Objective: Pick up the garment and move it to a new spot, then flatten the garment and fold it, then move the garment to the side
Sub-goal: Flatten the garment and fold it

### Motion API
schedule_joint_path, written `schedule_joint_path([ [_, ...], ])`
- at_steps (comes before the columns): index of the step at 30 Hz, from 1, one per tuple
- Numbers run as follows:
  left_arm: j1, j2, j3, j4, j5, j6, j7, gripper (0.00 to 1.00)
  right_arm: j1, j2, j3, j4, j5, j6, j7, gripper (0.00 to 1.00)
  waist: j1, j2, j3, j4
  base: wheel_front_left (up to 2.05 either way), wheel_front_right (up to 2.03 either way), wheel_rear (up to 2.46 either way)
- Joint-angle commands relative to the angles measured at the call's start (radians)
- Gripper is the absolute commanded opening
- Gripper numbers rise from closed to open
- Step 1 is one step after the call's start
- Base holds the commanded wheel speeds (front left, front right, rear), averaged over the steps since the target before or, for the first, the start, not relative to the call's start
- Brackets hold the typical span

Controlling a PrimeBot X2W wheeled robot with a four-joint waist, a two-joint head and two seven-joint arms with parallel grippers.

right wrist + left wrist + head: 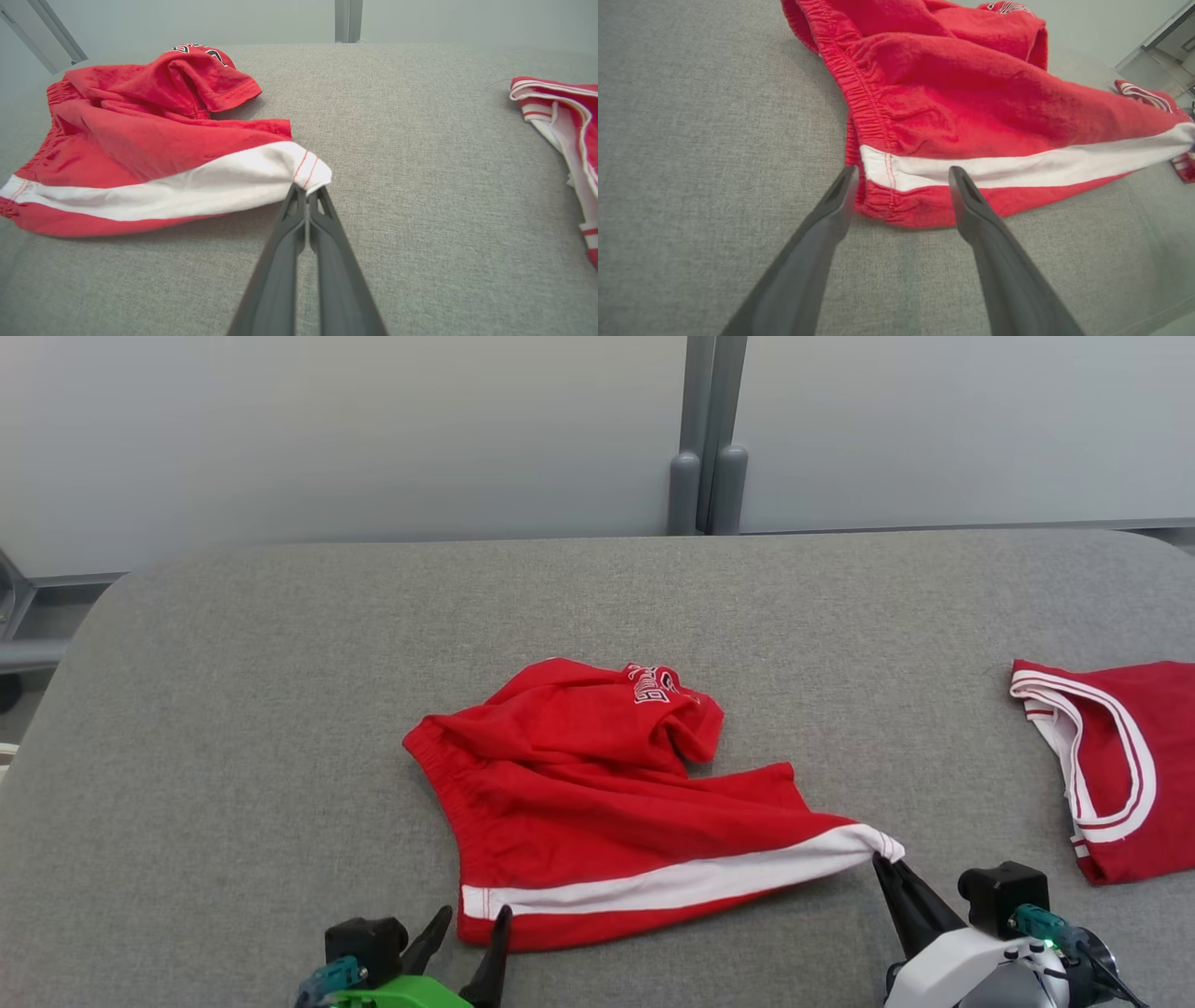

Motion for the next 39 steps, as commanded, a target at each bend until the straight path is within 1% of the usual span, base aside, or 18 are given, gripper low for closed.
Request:
schedule_joint_path([
  [1,-0.038,-0.008,0.0,0.04,0.003,0.0,0.008,1.0,-0.018,-0.009,0.004,0.008,-0.003,0.0,0.002,0.0,0.0,0.0103,0.002,-0.005,0.0,0.0,0.0],
  [4,-0.061,-0.015,-0.001,0.085,0.0,-0.002,0.018,1.0,-0.024,-0.012,0.013,0.015,-0.001,0.0,0.003,0.0,0.0,0.0103,0.004,-0.01,0.0,0.0,0.0],
  [9,-0.11,-0.023,-0.011,0.164,-0.005,-0.023,0.031,1.0,-0.041,-0.019,0.034,0.022,0.006,0.0,0.003,0.0,0.0,0.0103,0.009,-0.022,0.0,0.0,0.0],
  [10,-0.117,-0.024,-0.012,0.175,-0.005,-0.026,0.031,0.98,-0.041,-0.021,0.037,0.022,0.008,0.0,0.002,0.0,0.0,0.0103,0.01,-0.024,0.0,0.0,0.0],
  [11,-0.125,-0.025,-0.013,0.185,-0.007,-0.031,0.028,0.78,-0.043,-0.022,0.04,0.023,0.008,0.0,0.002,0.0,0.0,0.0103,0.011,-0.026,0.0,0.0,0.0],
  [12,-0.131,-0.027,-0.013,0.193,-0.009,-0.033,0.025,0.55,-0.046,-0.023,0.042,0.024,0.009,0.0,0.001,0.0,0.0,0.0103,0.012,-0.028,0.0,0.0,0.0],
  [13,-0.136,-0.028,-0.013,0.199,-0.011,-0.037,0.022,0.39,-0.049,-0.025,0.042,0.023,0.01,0.0,0.0,0.0,0.0,0.0103,0.013,-0.03,0.0,0.0,0.0],
  [15,-0.145,-0.031,-0.014,0.21,-0.017,-0.043,0.021,0.1,-0.05,-0.024,0.041,0.017,0.01,0.0,0.0,0.0,0.0,0.0103,0.015,-0.031,0.0,0.0,0.0],
  [16,-0.148,-0.03,-0.015,0.214,-0.017,-0.047,0.019,0.03,-0.05,-0.024,0.039,0.015,0.009,0.0,-0.001,0.0,0.0,0.0103,0.015,-0.032,0.0,0.0,0.0],
  [17,-0.15,-0.028,-0.014,0.213,-0.017,-0.049,0.016,0.0,-0.051,-0.024,0.038,0.014,0.009,0.0,-0.002,0.0,0.0,0.0103,0.016,-0.033,0.0,0.0,0.0],
  [23,-0.14,-0.013,-0.001,0.172,-0.033,-0.058,-0.019,0.0,-0.055,-0.024,0.023,0.004,0.005,0.0,-0.011,0.0,0.0,0.0103,0.015,-0.031,0.0,0.0,0.0],
  [30,-0.121,0.003,0.063,0.025,-0.092,-0.068,-0.069,0.0,-0.077,-0.028,-0.012,-0.048,0.015,0.0,-0.032,0.0,0.0,0.0103,0.0,-0.025,0.0,0.0,0.0],
  [32,-0.122,0.008,0.085,-0.034,-0.114,-0.069,-0.079,0.0,-0.09,-0.035,-0.026,-0.079,0.016,0.0,-0.034,0.0,0.0,0.0103,-0.007,-0.025,0.0,0.0,0.0],
  [33,-0.124,0.015,0.108,-0.095,-0.13,-0.066,-0.085,0.0,-0.102,-0.041,-0.037,-0.116,0.018,0.0,-0.031,0.0,0.0,0.0103,-0.015,-0.027,0.0,0.0,0.0],
  [34,-0.126,0.017,0.121,-0.127,-0.14,-0.061,-0.085,0.0,-0.108,-0.046,-0.044,-0.137,0.02,0.0,-0.027,0.0,0.0,0.0103,-0.019,-0.028,0.0,0.0,0.0],
  [39,-0.157,0.036,0.159,-0.287,-0.17,-0.045,-0.067,0.0,-0.136,-0.062,-0.074,-0.264,0.035,-0.001,0.0,0.0,0.0,0.0103,-0.037,-0.035,0.0,0.0,0.0],
])
